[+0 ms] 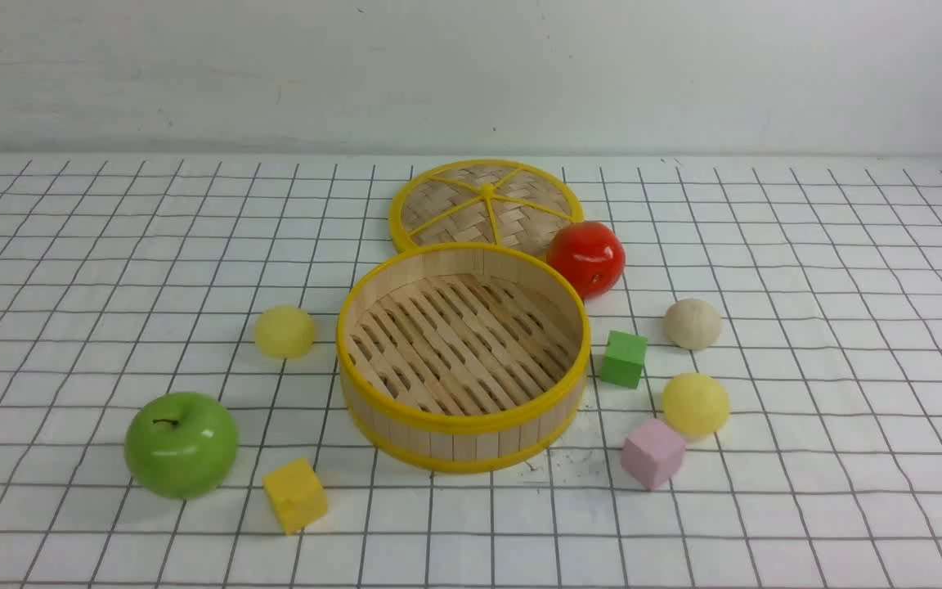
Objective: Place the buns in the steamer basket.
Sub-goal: Use the left arm to grab a steamed stuffed bun
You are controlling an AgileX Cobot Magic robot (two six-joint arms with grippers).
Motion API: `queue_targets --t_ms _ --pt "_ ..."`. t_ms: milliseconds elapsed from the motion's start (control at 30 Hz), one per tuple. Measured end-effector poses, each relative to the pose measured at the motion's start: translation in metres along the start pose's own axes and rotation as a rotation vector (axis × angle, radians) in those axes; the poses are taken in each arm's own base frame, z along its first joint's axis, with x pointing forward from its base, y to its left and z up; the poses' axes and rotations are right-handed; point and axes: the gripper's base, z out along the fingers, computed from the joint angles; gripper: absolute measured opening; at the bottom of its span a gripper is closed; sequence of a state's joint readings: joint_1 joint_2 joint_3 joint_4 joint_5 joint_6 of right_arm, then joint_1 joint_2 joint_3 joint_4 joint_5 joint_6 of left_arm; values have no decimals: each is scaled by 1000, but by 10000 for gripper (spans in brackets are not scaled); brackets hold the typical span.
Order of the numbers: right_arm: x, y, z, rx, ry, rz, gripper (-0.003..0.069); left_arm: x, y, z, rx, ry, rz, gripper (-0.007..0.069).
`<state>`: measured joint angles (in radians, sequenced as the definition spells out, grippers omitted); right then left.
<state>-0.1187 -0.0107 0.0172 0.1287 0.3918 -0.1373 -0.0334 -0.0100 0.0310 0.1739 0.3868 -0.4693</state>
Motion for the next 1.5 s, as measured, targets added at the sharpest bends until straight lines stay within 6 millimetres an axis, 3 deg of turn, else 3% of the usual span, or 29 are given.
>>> queue_targets --t_ms 933,1500 --pt "0 0 0 0 0 0 241 -1 1 0 -10 -12 35 238" --pt "0 0 0 0 0 0 241 -26 -13 -5 143 -296 28 238"
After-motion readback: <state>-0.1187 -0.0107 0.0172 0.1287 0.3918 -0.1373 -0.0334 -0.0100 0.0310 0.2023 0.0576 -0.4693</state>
